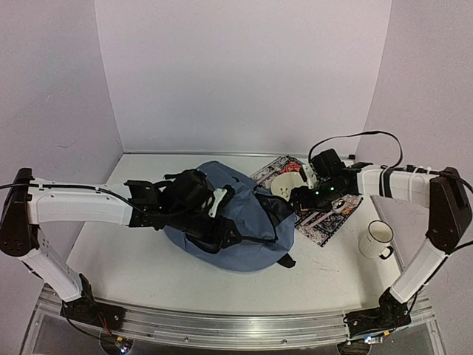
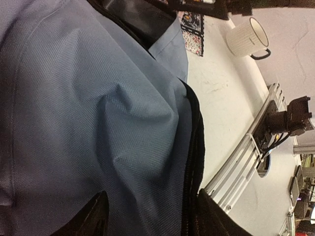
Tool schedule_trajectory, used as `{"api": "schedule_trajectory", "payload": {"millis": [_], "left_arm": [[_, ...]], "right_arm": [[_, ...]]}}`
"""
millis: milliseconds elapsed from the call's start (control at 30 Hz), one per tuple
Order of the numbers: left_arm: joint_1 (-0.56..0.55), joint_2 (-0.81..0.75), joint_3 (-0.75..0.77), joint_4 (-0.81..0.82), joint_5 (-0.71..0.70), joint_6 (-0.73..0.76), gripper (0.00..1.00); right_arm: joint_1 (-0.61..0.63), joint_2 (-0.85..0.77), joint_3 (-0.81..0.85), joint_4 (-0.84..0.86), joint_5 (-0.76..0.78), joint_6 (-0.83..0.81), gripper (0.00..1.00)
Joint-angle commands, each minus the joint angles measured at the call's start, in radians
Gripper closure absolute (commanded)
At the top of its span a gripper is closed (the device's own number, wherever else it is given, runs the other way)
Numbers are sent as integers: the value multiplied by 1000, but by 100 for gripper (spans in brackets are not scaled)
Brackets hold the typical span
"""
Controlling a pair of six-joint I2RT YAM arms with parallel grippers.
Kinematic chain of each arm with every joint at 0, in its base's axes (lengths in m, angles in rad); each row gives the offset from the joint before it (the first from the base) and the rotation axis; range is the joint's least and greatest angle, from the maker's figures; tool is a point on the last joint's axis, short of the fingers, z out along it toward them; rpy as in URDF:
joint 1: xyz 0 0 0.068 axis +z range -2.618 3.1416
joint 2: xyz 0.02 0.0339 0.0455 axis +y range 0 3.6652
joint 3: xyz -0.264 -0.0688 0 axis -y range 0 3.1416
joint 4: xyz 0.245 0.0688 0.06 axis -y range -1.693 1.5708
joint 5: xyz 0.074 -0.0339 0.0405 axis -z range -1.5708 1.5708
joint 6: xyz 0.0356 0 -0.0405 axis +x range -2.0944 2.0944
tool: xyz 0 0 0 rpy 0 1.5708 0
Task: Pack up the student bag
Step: Place the largest pocket in the student bag, then adjust the student bag at the center of the board.
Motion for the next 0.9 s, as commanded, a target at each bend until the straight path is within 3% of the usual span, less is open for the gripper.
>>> {"api": "schedule_trajectory", "payload": {"millis": [0, 167, 400, 533, 867], "left_arm": [[9, -72, 109, -82, -111, -7, 32], [51, -68, 138, -132, -164, -19, 23], [196, -21, 86, -152, -178, -110, 21], [214, 25, 99, -154, -282, -101, 21], [303, 152, 118, -161, -365, -54, 20]], "right_arm": [[2, 72, 73, -35, -22, -27, 23], [2, 131, 87, -36, -79, -5, 37], [19, 103, 31, -27, -103, 42, 75], [59, 55, -18, -24, -117, 85, 100], [391, -35, -88, 26, -124, 293, 100]]}}
